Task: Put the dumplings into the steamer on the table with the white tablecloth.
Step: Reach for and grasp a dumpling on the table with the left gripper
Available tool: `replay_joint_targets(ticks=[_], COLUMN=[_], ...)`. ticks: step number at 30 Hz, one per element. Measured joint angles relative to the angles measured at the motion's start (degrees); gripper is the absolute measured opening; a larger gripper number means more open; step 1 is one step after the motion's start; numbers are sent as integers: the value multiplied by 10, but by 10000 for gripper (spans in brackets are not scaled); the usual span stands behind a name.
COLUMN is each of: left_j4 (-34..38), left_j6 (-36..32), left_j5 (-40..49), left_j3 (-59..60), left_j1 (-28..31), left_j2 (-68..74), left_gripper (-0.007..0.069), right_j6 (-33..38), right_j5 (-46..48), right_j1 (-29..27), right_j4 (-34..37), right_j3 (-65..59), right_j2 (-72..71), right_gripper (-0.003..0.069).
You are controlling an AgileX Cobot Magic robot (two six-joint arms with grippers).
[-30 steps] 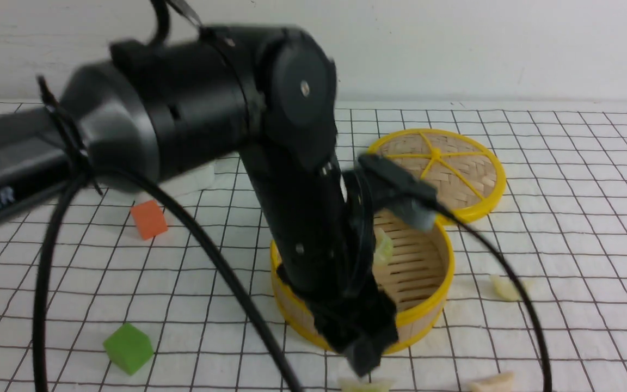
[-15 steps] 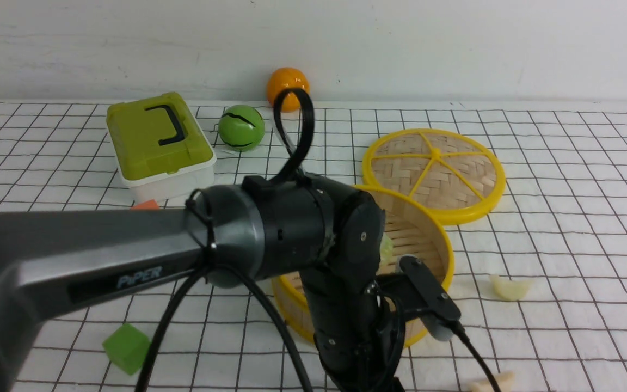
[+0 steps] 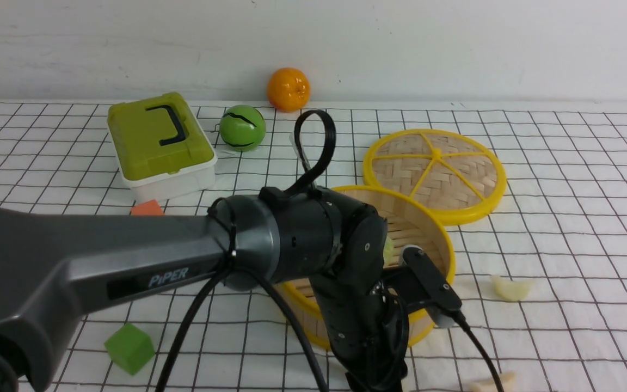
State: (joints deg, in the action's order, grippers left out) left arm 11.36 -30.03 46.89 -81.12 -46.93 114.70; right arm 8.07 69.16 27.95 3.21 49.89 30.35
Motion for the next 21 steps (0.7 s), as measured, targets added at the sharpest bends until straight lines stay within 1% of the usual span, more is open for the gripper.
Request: replay_joint_targets(ticks=[7, 11, 15, 17, 19, 21], left_j4=[2, 4, 5, -1, -17, -47], left_j6=[3, 20, 42, 86, 149, 251], left_j5=[11, 33, 35, 35, 33, 30], left_j3=[1, 7, 7, 6, -1, -24], left_j1=[0, -1, -3, -3, -3, 6], left_j2=[-9, -36, -79, -107, -126, -139], left_gripper=[280, 267, 267, 267, 267, 267], right_j6=[0, 0, 0, 0, 0, 0], right_j5=[1, 1, 1, 1, 1, 1], right_j1=[0, 0, 0, 0, 0, 0], right_j4=[0, 0, 0, 0, 0, 0], right_j3=[0, 0, 0, 0, 0, 0], right_j2=[0, 0, 0, 0, 0, 0], right_gripper=[139, 141, 143, 146, 146, 147])
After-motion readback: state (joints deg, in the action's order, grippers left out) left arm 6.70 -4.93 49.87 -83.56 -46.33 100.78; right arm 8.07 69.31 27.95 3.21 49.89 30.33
